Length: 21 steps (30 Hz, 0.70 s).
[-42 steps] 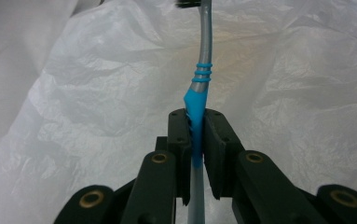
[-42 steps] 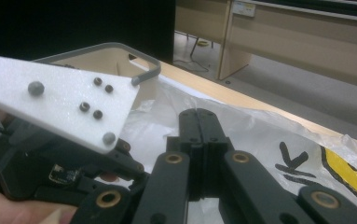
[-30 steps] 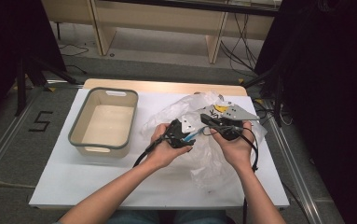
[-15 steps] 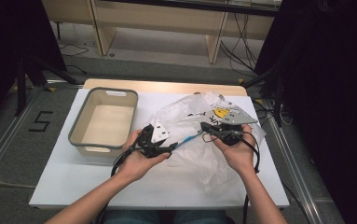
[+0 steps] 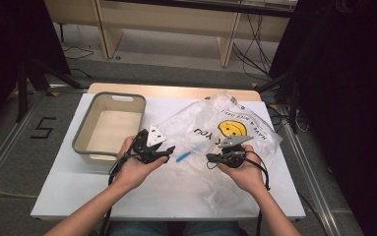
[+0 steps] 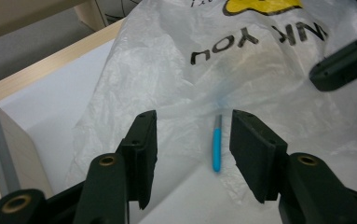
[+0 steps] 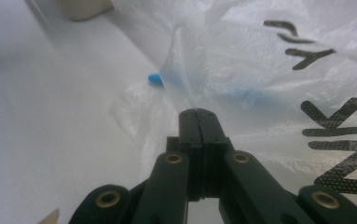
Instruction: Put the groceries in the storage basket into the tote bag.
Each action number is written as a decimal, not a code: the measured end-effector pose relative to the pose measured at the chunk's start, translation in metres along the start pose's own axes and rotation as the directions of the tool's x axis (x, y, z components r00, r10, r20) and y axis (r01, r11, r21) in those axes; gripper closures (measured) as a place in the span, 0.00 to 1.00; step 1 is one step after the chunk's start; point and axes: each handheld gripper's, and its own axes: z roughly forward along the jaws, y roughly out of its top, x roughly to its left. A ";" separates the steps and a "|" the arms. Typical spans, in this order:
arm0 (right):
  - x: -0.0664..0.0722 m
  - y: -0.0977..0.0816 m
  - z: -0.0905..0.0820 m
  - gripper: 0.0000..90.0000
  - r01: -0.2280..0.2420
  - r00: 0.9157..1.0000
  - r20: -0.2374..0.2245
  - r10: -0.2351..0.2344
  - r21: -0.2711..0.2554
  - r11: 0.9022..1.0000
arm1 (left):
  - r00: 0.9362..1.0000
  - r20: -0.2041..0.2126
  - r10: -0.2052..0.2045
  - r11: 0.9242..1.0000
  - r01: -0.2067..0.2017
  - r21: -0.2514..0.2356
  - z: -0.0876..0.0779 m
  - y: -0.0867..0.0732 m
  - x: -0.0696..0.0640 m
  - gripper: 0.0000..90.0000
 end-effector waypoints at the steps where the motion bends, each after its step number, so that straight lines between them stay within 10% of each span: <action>1: 0.000 -0.002 0.003 1.00 -0.005 1.000 -0.004 0.005 0.013 1.000 | 1.000 -0.003 -0.006 1.000 0.006 0.003 0.002 0.000 0.002 0.57; 15: 0.005 -0.017 0.029 0.94 -0.002 0.999 -0.051 0.008 0.133 0.991 | 0.999 0.006 -0.041 0.992 0.040 0.117 0.032 -0.005 0.006 0.57; 21: 0.005 -0.010 0.008 0.77 -0.058 0.998 -0.030 0.059 0.034 0.998 | 0.999 0.012 -0.041 0.992 0.039 0.122 0.032 -0.011 0.006 0.56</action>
